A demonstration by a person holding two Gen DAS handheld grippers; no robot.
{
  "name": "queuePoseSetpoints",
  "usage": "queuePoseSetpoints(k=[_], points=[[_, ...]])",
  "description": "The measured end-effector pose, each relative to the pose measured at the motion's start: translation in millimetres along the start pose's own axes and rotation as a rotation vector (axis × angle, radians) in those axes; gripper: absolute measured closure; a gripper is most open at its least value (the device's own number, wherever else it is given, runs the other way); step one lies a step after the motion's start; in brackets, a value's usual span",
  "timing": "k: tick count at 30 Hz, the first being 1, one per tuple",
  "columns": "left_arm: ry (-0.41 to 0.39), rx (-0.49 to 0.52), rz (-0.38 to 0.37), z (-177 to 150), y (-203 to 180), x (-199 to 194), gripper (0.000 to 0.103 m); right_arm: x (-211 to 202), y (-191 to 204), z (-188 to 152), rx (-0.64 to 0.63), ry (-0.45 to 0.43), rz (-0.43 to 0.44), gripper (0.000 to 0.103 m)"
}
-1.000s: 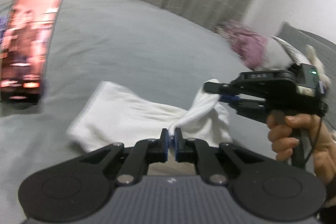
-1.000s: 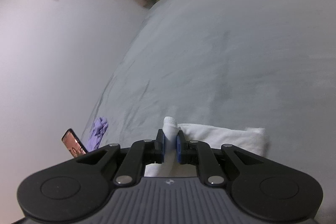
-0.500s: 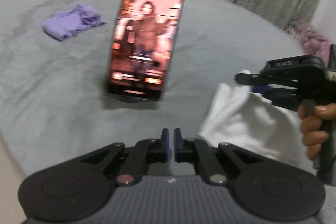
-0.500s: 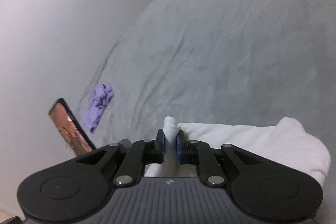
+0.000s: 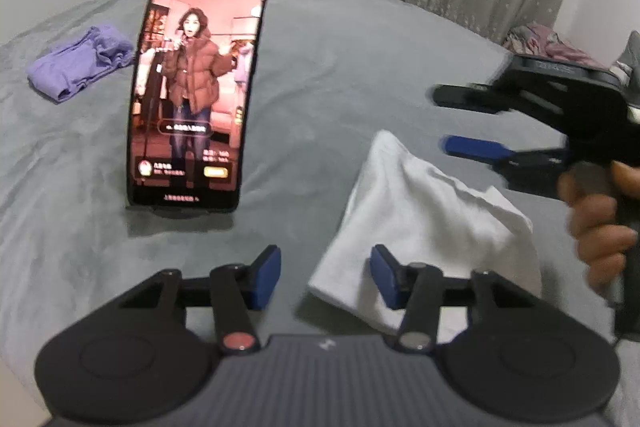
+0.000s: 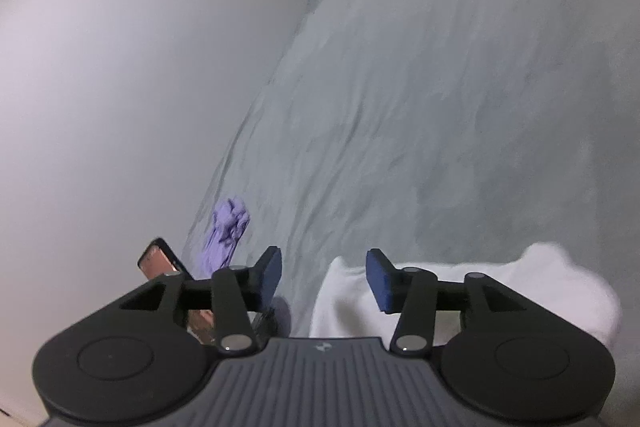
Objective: Fold clothes
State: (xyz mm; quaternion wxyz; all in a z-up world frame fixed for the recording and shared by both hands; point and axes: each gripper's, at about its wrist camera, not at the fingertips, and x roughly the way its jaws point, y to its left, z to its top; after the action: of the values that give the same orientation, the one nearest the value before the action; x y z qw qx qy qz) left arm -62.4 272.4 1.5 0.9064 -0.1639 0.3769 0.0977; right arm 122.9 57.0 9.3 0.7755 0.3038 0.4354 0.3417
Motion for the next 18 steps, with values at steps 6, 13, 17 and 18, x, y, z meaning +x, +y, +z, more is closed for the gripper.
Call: queuePoseSetpoints(k=[6, 13, 17, 18], points=[[0.019, 0.06, 0.191, -1, -4, 9, 0.103, -56, -22, -7, -0.017, -0.082, -0.143, 0.052], [-0.064, 0.092, -0.006, -4, -25, -22, 0.075, -86, -62, -38, 0.058, -0.056, -0.208, 0.052], [-0.021, 0.216, -0.19, -19, -57, -20, 0.076, -89, -80, -52, 0.126, -0.051, -0.172, 0.052], [-0.004, 0.251, -0.231, -24, -66, -19, 0.078, -89, -82, -52, 0.135, -0.055, -0.159, 0.053]])
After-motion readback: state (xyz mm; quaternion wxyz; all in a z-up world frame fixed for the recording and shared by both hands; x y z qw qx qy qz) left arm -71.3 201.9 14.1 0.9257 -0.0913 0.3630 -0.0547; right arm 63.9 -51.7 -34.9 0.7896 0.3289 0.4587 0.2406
